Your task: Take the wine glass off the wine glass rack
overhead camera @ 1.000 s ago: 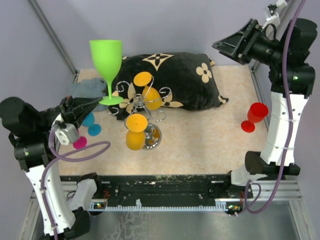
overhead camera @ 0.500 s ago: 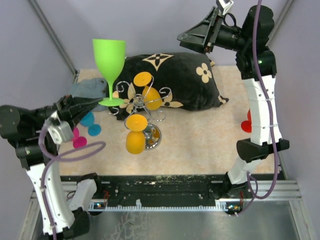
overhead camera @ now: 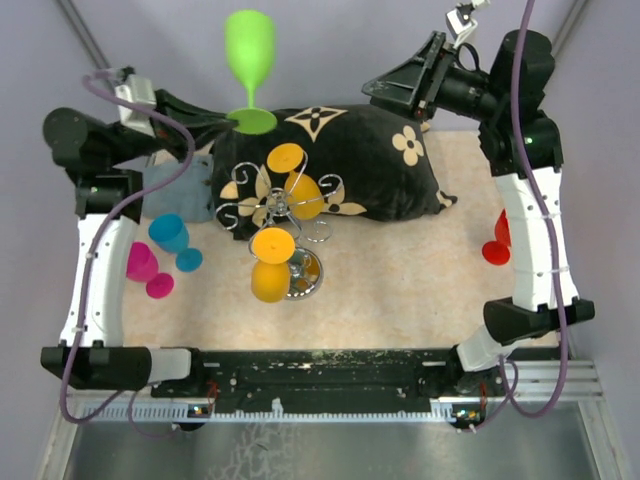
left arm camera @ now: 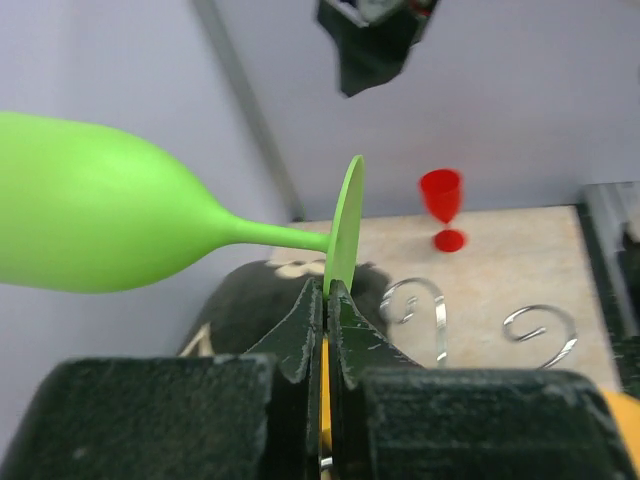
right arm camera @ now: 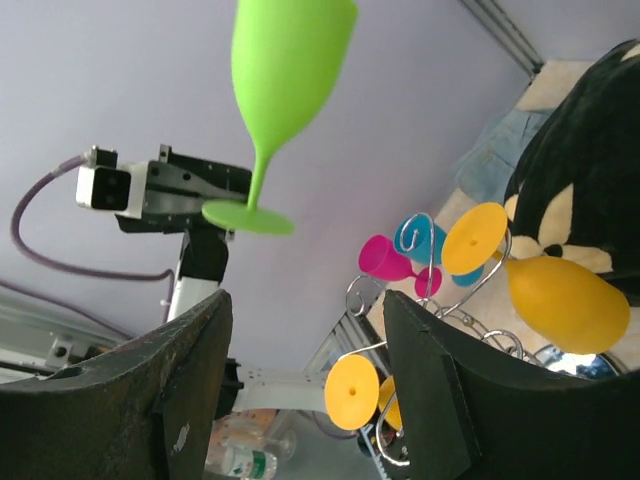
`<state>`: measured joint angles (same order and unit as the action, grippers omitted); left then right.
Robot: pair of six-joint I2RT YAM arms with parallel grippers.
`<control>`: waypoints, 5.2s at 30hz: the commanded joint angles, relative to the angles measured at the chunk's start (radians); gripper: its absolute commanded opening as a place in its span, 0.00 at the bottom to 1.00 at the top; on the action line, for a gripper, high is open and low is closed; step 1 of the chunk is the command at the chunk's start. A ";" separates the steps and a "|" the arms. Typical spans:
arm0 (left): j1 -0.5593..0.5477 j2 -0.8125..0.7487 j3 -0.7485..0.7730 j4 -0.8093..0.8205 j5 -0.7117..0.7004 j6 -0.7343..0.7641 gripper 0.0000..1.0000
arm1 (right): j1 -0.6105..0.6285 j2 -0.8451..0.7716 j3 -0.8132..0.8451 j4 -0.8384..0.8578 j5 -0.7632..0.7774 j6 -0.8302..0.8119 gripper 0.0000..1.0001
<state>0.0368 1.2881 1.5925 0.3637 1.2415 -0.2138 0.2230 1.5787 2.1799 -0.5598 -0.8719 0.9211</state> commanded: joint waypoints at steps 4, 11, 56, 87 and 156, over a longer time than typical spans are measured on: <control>-0.281 -0.067 -0.018 -0.171 0.070 -0.051 0.00 | -0.119 -0.067 0.024 -0.011 0.014 -0.045 0.62; -0.401 -0.175 -0.153 -0.210 0.228 -0.184 0.00 | -0.166 -0.079 0.008 0.020 -0.097 0.003 0.63; -0.469 -0.182 -0.041 -0.416 -0.546 0.232 0.99 | -0.189 -0.337 -0.124 -0.184 -0.084 -0.196 0.00; -0.381 -0.246 0.000 -0.806 -0.871 0.254 0.94 | -0.102 -0.438 -1.162 -0.078 1.194 -0.671 0.00; 0.204 0.280 0.323 -0.753 -0.373 -0.226 0.88 | 0.606 -0.687 -0.877 -0.016 0.973 0.202 0.69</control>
<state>0.2420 1.5715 1.8881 -0.4957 0.7841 -0.3313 0.6895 0.8352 1.3373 -0.8116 0.0803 1.0157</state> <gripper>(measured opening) 0.887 0.688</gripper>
